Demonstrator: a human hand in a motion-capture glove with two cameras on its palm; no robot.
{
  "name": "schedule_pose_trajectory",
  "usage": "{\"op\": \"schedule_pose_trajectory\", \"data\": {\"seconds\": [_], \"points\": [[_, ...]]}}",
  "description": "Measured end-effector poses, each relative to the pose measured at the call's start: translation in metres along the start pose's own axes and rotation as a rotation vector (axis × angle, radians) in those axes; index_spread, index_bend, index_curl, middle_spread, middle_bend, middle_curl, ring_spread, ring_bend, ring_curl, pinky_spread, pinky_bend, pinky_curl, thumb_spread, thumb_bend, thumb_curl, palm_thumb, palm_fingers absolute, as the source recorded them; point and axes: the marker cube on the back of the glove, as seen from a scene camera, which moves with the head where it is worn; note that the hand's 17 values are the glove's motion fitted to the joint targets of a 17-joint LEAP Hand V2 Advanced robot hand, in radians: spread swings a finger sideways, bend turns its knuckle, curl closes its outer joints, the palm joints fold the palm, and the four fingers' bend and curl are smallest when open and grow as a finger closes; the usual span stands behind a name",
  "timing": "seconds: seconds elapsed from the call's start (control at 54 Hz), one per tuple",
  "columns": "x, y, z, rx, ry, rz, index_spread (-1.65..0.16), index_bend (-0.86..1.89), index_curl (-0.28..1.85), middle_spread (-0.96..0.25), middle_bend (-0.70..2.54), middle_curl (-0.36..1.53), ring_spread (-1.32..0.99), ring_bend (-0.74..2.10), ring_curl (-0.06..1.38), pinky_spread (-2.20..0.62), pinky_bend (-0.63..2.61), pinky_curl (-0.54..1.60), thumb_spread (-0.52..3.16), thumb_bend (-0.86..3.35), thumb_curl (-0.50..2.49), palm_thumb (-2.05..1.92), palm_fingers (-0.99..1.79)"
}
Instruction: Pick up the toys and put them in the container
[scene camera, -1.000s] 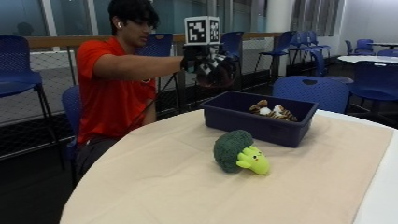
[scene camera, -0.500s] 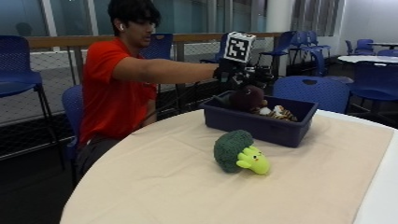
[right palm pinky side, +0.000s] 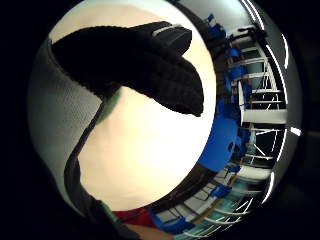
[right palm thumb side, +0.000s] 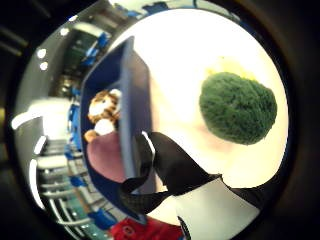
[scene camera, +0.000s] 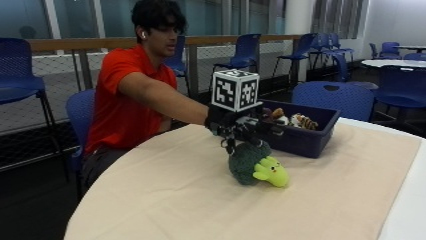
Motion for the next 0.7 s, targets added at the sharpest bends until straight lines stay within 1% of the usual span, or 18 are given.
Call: {"op": "schedule_pose_trajectory", "data": {"seconds": [0.185,0.222,0.278,0.37,0.389,0.407,0.463,0.5,0.537,0.593,0.704], "points": [[-0.003,-0.019,0.040,-0.146,0.098,0.000,-0.34,0.05,0.11,-0.07,0.10,0.25,0.08,0.20,0.29,0.11,1.43,0.39,1.04,-0.06,0.33,-0.06,-0.27],[-0.006,-0.021,0.050,-0.199,0.104,-0.002,-0.34,0.04,0.10,-0.07,0.10,0.24,0.08,0.22,0.29,0.10,1.45,0.39,1.03,-0.06,0.33,-0.06,-0.25],[-0.007,-0.023,0.055,-0.243,0.086,-0.009,-0.34,0.05,0.09,-0.07,0.09,0.23,0.08,0.36,0.33,0.07,1.45,0.39,1.09,-0.02,0.32,0.00,-0.15],[-0.002,-0.025,0.054,-0.217,0.099,-0.031,-0.37,0.14,0.11,-0.07,0.06,0.19,0.06,0.55,0.38,0.04,1.44,0.38,1.17,0.00,0.33,0.04,-0.08],[-0.001,-0.025,0.053,-0.206,0.099,-0.036,-0.39,0.25,0.14,-0.07,0.00,0.17,0.04,0.61,0.40,0.02,1.41,0.38,1.21,0.02,0.33,0.06,-0.01],[0.000,-0.025,0.053,-0.190,0.098,-0.039,-0.40,0.27,0.15,-0.07,0.01,0.16,0.03,0.64,0.40,0.01,1.40,0.37,1.23,0.02,0.33,0.07,0.00],[0.002,-0.024,0.052,-0.128,0.087,-0.035,-0.42,0.46,0.21,-0.07,-0.05,0.11,-0.05,0.81,0.43,-0.05,1.34,0.35,1.30,0.07,0.35,0.15,0.13],[0.002,-0.022,0.050,-0.092,0.081,-0.029,-0.43,0.53,0.24,-0.08,-0.05,0.09,-0.10,0.91,0.45,-0.11,1.34,0.34,1.34,0.09,0.36,0.19,0.19],[0.003,-0.020,0.048,-0.069,0.076,-0.026,-0.42,0.57,0.25,-0.09,-0.03,0.06,-0.19,1.04,0.48,-0.20,1.39,0.34,1.37,0.16,0.39,0.31,0.39],[0.002,-0.015,0.041,-0.050,0.058,-0.037,-0.41,0.57,0.28,-0.11,0.03,0.04,-0.26,1.13,0.49,-0.27,1.41,0.34,1.39,0.21,0.41,0.40,0.48],[-0.004,-0.001,0.015,-0.018,-0.039,-0.097,-0.40,0.56,0.31,-0.15,0.17,0.07,-0.35,1.15,0.51,-0.35,1.36,0.35,1.32,0.25,0.49,0.54,0.56]]}}
